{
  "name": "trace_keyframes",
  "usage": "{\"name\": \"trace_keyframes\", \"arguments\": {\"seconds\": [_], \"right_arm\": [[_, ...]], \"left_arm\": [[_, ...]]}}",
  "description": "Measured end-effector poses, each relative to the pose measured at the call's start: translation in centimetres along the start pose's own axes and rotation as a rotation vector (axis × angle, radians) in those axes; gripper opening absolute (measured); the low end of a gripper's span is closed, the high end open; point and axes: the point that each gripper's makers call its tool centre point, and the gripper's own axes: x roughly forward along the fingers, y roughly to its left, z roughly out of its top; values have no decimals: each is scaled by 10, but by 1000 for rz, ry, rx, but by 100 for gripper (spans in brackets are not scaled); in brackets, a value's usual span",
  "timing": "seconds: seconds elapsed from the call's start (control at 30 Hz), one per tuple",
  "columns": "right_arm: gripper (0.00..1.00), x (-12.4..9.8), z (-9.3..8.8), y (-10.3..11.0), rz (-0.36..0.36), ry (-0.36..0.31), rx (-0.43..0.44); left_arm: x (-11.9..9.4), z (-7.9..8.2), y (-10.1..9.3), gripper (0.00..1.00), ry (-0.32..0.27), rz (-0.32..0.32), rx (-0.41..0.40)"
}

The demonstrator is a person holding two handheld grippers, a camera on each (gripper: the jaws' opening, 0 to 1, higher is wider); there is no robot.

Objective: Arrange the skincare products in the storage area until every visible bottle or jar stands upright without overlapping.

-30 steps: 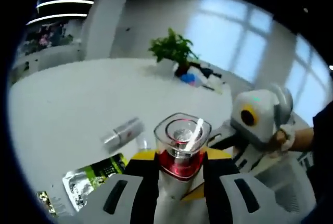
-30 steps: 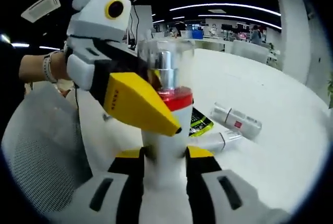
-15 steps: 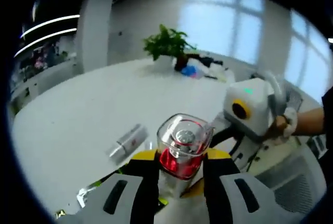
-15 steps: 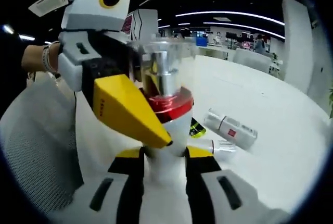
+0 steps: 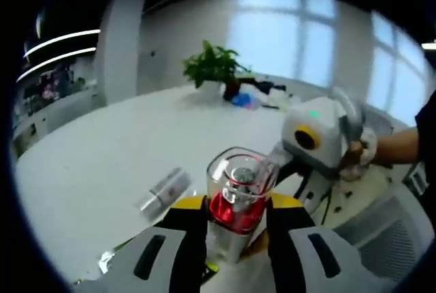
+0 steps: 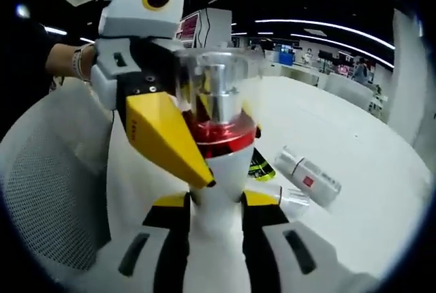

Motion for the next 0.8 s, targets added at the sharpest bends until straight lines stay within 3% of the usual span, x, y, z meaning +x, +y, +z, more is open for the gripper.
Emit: {"name": "trace_keyframes", "arguments": {"seconds": [0.1,0.27,0.4,0.6,0.8], "right_arm": [[30,0,-1,-1,-45,7,35],[37,-1,-15,1,-113,65,113],[38,-4,-14,5,-184,26,173],[36,-8,-5,-1,-251,9,157],[31,-8,2,-7,-258,-7,127]], "left_arm": [[0,-2,0,32,3,-22,-18],[1,-13,-1,39,40,-52,68],[1,-13,-2,32,39,-64,108],[2,-13,-3,29,49,-69,100],[2,-12,-2,29,43,-6,74]]}}
